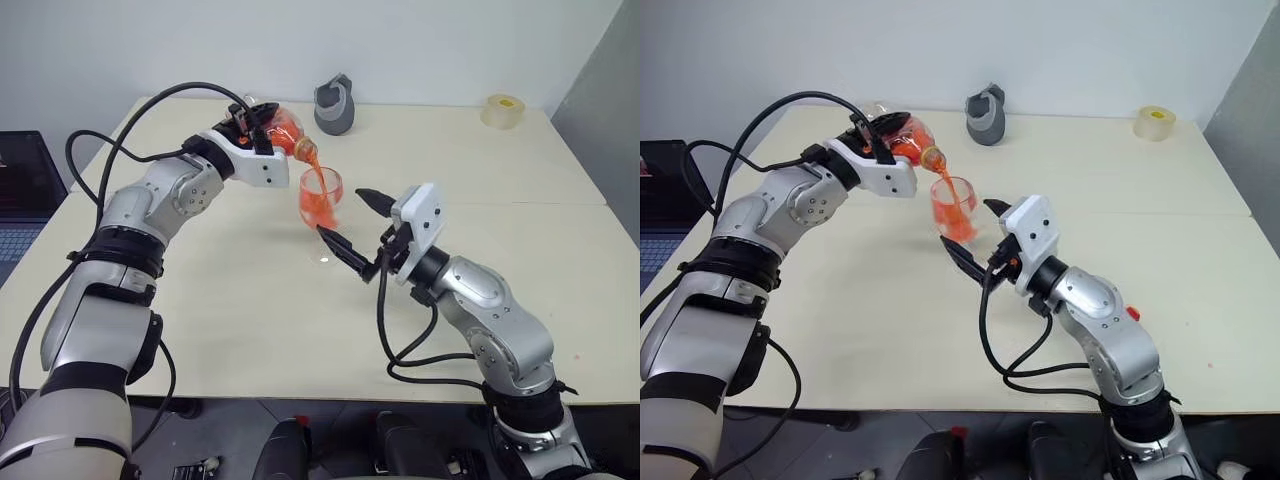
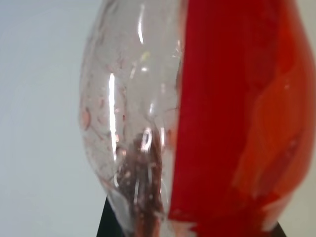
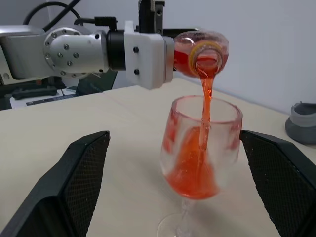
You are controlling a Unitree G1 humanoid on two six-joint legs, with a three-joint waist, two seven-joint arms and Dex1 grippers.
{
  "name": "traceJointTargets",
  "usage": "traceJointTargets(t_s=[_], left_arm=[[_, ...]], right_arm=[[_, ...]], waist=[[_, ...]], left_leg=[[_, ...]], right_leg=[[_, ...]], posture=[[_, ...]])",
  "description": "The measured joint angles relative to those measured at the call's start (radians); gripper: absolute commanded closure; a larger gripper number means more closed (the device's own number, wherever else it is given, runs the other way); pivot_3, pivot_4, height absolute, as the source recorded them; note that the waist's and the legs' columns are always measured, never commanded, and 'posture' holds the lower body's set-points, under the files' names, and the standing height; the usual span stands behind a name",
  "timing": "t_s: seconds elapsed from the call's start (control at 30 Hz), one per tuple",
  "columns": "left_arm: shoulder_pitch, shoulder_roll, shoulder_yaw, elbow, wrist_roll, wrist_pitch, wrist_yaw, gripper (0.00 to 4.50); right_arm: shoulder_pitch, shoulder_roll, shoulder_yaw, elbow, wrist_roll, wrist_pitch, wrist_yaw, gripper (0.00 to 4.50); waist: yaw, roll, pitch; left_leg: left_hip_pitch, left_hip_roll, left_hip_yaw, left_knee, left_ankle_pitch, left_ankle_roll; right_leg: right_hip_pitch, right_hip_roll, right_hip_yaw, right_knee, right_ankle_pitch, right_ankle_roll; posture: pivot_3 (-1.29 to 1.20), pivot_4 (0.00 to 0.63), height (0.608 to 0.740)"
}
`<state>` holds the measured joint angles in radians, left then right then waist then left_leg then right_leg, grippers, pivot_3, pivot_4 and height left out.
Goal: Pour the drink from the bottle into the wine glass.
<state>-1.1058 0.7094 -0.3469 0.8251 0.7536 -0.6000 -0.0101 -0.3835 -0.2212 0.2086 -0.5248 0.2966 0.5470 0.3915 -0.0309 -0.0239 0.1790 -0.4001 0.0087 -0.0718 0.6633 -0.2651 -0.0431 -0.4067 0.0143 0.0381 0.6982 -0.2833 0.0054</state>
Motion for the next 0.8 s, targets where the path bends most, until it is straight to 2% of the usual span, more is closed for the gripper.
traceJointTargets(t_s=[0.33,0.8], left_arm=[[-0.008,0.0,0.0,0.0,0.005,0.0,0.002,3.73],[-0.027,0.0,-0.012,0.011,0.015,-0.002,0.02,3.73]], right_arm=[[0.024,0.032,-0.011,0.023,-0.002,-0.092,-0.003,0.0],[0.028,0.037,-0.011,0.028,-0.002,-0.101,-0.003,0.0]], waist=[[0.0,0.0,0.0],[0.0,0.0,0.0]], left_leg=[[0.0,0.0,0.0,0.0,0.0,0.0],[0.0,0.0,0.0,0.0,0.0,0.0]], right_leg=[[0.0,0.0,0.0,0.0,0.0,0.0],[0.0,0.0,0.0,0.0,0.0,0.0]], posture=[[0.0,0.15,0.74],[0.0,0.15,0.74]])
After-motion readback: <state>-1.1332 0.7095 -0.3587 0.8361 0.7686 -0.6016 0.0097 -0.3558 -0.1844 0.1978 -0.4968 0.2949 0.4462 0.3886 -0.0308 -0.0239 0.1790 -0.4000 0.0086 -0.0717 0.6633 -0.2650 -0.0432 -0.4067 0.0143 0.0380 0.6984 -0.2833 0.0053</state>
